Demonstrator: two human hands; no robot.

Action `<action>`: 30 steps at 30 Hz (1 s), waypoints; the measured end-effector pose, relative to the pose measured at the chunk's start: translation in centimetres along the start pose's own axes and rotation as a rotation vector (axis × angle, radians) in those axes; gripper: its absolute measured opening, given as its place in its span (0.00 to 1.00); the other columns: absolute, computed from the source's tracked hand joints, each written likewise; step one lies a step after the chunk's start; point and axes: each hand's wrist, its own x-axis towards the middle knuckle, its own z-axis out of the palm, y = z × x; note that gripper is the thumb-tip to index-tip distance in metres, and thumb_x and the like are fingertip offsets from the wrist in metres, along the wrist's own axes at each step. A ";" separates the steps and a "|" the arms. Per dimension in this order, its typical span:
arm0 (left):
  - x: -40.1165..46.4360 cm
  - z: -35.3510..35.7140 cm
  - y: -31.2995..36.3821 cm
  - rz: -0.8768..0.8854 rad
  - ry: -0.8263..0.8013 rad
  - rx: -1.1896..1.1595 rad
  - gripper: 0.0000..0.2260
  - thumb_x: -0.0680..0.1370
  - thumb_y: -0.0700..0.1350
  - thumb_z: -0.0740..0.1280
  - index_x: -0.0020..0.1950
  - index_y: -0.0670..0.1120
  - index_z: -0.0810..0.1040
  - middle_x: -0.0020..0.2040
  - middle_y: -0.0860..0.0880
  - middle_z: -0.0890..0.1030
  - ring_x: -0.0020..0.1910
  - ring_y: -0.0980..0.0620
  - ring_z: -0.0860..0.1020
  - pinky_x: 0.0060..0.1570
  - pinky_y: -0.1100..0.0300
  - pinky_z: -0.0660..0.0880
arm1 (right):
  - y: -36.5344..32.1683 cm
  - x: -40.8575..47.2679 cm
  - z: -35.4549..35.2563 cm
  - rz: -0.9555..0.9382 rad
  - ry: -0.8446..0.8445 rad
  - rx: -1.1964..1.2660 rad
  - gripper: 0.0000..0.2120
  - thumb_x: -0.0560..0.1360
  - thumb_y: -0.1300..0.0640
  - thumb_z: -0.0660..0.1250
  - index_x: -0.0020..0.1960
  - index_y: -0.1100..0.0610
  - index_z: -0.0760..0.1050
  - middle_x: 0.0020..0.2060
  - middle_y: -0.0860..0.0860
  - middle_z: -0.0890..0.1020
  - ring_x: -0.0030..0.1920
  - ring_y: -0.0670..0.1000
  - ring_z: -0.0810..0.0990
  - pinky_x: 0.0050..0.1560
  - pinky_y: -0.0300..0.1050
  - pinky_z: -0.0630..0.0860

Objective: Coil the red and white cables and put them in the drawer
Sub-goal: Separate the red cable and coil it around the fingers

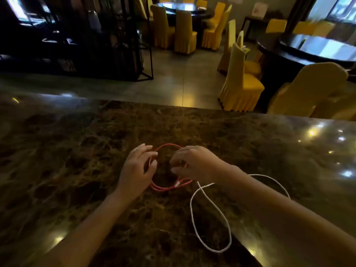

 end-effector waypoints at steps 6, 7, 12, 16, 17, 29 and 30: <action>-3.7 1.2 -1.6 -0.077 -0.067 -0.124 0.17 0.82 0.55 0.63 0.59 0.46 0.85 0.66 0.48 0.82 0.74 0.50 0.72 0.75 0.45 0.70 | -0.2 0.7 4.4 -0.017 -0.179 -0.259 0.16 0.78 0.38 0.67 0.54 0.49 0.83 0.51 0.47 0.85 0.58 0.52 0.80 0.68 0.49 0.68; -3.9 1.0 -1.6 -0.058 -0.081 -0.151 0.20 0.82 0.58 0.62 0.60 0.47 0.85 0.67 0.49 0.82 0.75 0.50 0.71 0.75 0.47 0.69 | -0.1 0.6 4.5 -0.021 -0.153 -0.189 0.14 0.79 0.41 0.68 0.52 0.50 0.83 0.48 0.47 0.85 0.55 0.52 0.81 0.64 0.47 0.69; -4.3 0.8 -0.7 0.053 -0.119 -0.202 0.25 0.81 0.67 0.62 0.61 0.49 0.85 0.69 0.55 0.80 0.77 0.55 0.68 0.77 0.59 0.63 | -1.9 -0.8 2.0 0.009 0.028 0.230 0.09 0.81 0.49 0.69 0.50 0.53 0.83 0.40 0.46 0.85 0.41 0.46 0.82 0.43 0.44 0.79; -3.2 0.5 0.4 0.060 0.051 -0.249 0.17 0.84 0.53 0.63 0.59 0.44 0.86 0.62 0.50 0.84 0.71 0.51 0.76 0.72 0.50 0.73 | -2.5 -2.0 -0.8 0.087 0.141 0.512 0.07 0.81 0.52 0.70 0.50 0.55 0.83 0.35 0.47 0.83 0.33 0.47 0.81 0.34 0.41 0.76; -3.0 0.3 0.9 0.058 0.061 -0.262 0.16 0.85 0.51 0.62 0.59 0.45 0.86 0.62 0.51 0.84 0.70 0.52 0.77 0.72 0.51 0.73 | -2.4 -2.3 -1.2 0.089 0.156 0.554 0.06 0.81 0.52 0.71 0.49 0.54 0.83 0.34 0.46 0.82 0.32 0.46 0.79 0.34 0.40 0.74; -1.6 -3.1 8.7 0.005 -0.671 -0.814 0.21 0.79 0.27 0.58 0.65 0.39 0.83 0.63 0.47 0.86 0.66 0.51 0.82 0.68 0.59 0.75 | -0.9 -3.0 -1.9 0.055 0.368 1.027 0.07 0.82 0.60 0.67 0.45 0.56 0.81 0.31 0.39 0.79 0.30 0.38 0.74 0.34 0.29 0.70; -1.7 -3.4 9.5 0.027 -0.682 -0.801 0.21 0.81 0.27 0.58 0.66 0.39 0.82 0.64 0.47 0.86 0.66 0.52 0.82 0.68 0.60 0.75 | -0.9 -2.9 -1.8 0.083 0.374 1.048 0.08 0.81 0.56 0.68 0.43 0.54 0.81 0.30 0.41 0.78 0.30 0.40 0.72 0.33 0.32 0.69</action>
